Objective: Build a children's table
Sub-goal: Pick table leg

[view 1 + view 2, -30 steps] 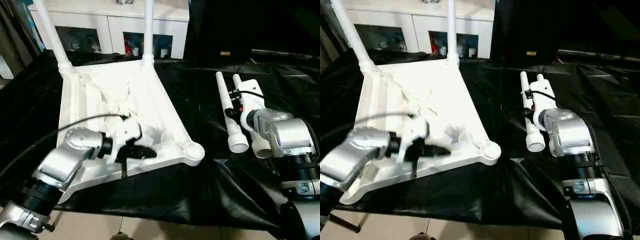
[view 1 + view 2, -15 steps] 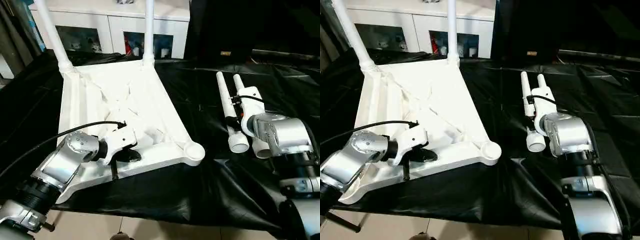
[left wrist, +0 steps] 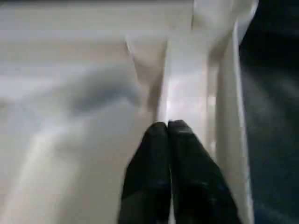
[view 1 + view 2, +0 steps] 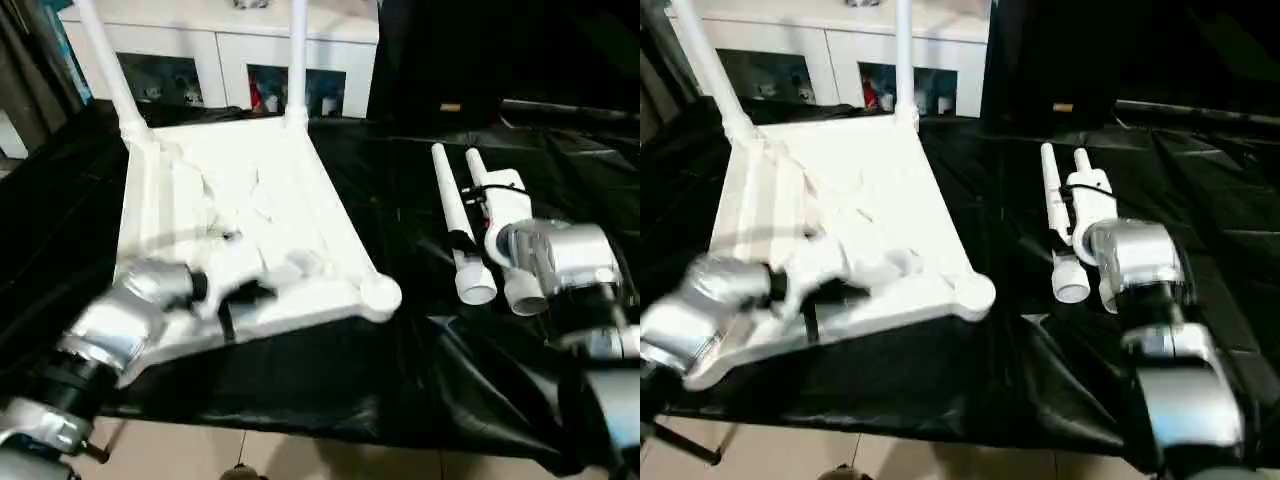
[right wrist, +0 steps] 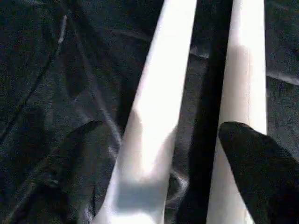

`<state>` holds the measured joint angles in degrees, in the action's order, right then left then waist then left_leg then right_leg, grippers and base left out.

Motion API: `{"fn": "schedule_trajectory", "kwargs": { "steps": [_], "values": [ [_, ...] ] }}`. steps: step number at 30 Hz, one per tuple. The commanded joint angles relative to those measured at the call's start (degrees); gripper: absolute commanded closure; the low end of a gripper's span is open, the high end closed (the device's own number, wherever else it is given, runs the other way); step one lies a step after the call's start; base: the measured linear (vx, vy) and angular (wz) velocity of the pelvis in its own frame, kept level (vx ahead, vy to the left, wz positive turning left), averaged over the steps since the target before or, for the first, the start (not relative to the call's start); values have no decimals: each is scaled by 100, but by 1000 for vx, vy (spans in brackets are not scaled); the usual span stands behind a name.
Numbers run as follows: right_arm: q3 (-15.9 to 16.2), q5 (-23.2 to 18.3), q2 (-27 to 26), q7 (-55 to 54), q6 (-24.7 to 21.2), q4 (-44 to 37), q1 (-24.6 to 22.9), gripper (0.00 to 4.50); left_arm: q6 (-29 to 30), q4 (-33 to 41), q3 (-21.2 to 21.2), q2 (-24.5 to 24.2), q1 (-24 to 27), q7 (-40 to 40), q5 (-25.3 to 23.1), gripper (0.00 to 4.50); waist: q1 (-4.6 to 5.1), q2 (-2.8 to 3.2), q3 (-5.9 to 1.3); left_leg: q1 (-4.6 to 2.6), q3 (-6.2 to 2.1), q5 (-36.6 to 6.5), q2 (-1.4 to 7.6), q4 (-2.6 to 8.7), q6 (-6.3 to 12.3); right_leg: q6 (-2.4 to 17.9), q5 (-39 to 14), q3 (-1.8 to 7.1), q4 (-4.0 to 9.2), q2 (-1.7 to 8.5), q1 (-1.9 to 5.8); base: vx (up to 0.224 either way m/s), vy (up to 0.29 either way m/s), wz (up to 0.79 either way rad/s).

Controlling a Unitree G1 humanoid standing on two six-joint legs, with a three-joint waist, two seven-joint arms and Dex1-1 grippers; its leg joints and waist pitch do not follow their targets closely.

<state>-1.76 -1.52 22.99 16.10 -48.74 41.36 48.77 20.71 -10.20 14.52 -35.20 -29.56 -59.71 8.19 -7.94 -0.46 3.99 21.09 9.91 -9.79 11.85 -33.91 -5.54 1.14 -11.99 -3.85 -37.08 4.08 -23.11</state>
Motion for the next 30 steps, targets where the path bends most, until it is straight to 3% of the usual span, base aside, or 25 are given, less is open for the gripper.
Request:
{"fn": "schedule_trajectory", "kwargs": {
  "steps": [1, 3, 6, 7, 8, 14, 15, 19, 21, 28, 30],
  "values": [
    [-74, 0, 3, 103, 153, 208, 134, 3, 319, 394, -144, -39, -78, -245, 359, 390, 18, 58, -488, -51, -4, -744, 64, 317, -332, 1279, 18, 274, 345, 338, 359, 0, 0, 0],
    [-33, -39, -26, 313, 260, 535, 232, 0, 656, 786, -262, -64, -78, -450, 752, 376, 15, 67, -488, -43, 6, -731, 65, 307, -309, 1313, 52, 269, 331, 334, 356, 0, 0, 0],
    [74, 64, -29, 323, 504, 1100, 382, 0, 1003, 1144, -313, -96, -50, -613, 1036, 356, 17, 32, -475, -33, 16, -730, 63, 310, -260, 1332, -11, 264, 348, 322, 355, 0, 0, 0],
    [82, 73, -30, 323, 526, 1145, 391, 0, 1031, 1172, -316, -97, -48, -624, 1061, 356, 11, 53, -475, -43, 14, -761, 68, 311, -266, 1336, -137, 262, 358, 334, 346, 0, 0, 0],
    [93, 87, -42, 333, 594, 1307, 421, 0, 1111, 1270, -328, -102, -41, -645, 1136, 344, 15, 24, -457, -31, 18, -783, 66, 317, -259, 1310, -202, 265, 375, 328, 350, 0, 0, 0],
    [146, 171, -98, 385, 765, 1830, 519, 0, 1330, 1506, -359, -104, -57, -623, 1239, 293, 13, 36, -467, -28, 11, -754, 71, 312, -266, 1246, -279, 257, 364, 319, 348, 0, 0, 0],
    [132, 176, -103, 363, 768, 1898, 547, 29, 1361, 1529, -358, -113, -65, -615, 1244, 287, 13, 34, -462, -28, 15, -781, 67, 310, -272, 1227, -335, 262, 372, 319, 345, 0, 0, 0],
    [103, 154, -117, 400, 812, 2151, 639, 36, 1479, 1624, -389, -172, -91, -592, 1282, 273, 11, 25, -469, -28, 14, -758, 73, 310, -264, 1204, -355, 261, 364, 322, 340, 0, 0, 0],
    [31, 97, -118, 371, 891, 2337, 709, 71, 1547, 1695, -417, -210, -88, -567, 1328, 247, 10, 21, -461, -24, 15, -769, 71, 312, -258, 1197, -362, 260, 371, 319, 338, 0, 0, 0],
    [-98, 62, -69, 366, 1025, 2629, 805, 125, 1558, 1703, -506, -209, -148, -497, 1349, 200, 5, 5, -464, -20, 22, -792, 71, 304, -257, 1182, -454, 262, 371, 324, 337, 0, 0, 0],
    [-107, 57, -57, 369, 1053, 2676, 819, 153, 1541, 1690, -522, -196, -163, -465, 1346, 160, 6, 10, -467, -18, 22, -766, 70, 301, -254, 1174, -424, 263, 370, 320, 335, 0, 0, 0]
  ]
}}
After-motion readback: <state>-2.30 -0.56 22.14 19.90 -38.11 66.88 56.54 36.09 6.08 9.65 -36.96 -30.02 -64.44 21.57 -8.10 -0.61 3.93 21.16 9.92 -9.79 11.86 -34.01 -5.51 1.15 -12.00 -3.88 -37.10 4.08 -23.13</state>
